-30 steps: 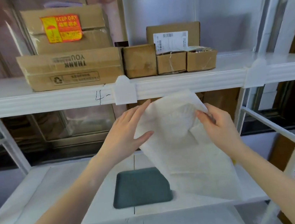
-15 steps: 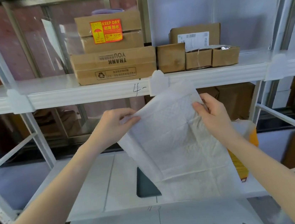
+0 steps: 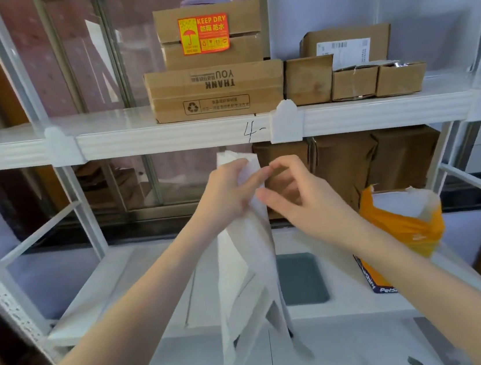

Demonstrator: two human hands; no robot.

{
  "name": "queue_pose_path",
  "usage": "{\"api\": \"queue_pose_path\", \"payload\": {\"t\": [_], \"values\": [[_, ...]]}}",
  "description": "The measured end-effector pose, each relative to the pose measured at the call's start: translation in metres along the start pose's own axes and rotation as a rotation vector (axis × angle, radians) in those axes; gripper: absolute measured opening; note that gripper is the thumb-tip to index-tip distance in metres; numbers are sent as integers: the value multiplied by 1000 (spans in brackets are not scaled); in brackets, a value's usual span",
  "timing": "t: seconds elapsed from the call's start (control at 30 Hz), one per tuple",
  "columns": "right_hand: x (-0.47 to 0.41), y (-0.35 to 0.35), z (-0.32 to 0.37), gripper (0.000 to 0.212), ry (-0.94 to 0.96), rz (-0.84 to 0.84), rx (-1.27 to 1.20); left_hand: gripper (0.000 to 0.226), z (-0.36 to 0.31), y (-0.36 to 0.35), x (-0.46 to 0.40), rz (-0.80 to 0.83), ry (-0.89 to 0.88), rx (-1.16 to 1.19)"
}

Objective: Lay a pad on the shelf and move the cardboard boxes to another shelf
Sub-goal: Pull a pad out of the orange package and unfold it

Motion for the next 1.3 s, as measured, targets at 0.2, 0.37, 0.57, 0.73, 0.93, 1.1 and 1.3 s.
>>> {"api": "queue_pose_path", "payload": {"t": [0.2,0.37,0.57,0.73,0.93,1.1,1.3], "values": [[-3,-14,5,89,-12,77,-17,44,-4,-1,-2,-55,-7,47],[-4,-10,-2,79,-30,13,-82,42,3,-1,-3,-15,-16,132],[-8,-4,-12,22,-12,-24,13,41,6,1,1,65,23,310],[-11,15,-32,17,-73,-112,70,34,12,12,4,175,26,118],[-15,43,-67,16,-230,-177,115,57,54,39,-3,254,196,37],[-8,55,-76,12,-285,-222,8,80,81,51,6,343,418,172],[-9,53,-80,26,-282,-154,26,24,98,60,9,197,405,42]]}}
Point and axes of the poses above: each hand's wrist, its own x-axis away from the middle knuckle, its own y-axis out of the back of the hand, z = x × y, the point moved 7 cm from there along -x, towards the middle knuckle, and after that the axes turned 10 degrees about x, right-handed, at the moved point
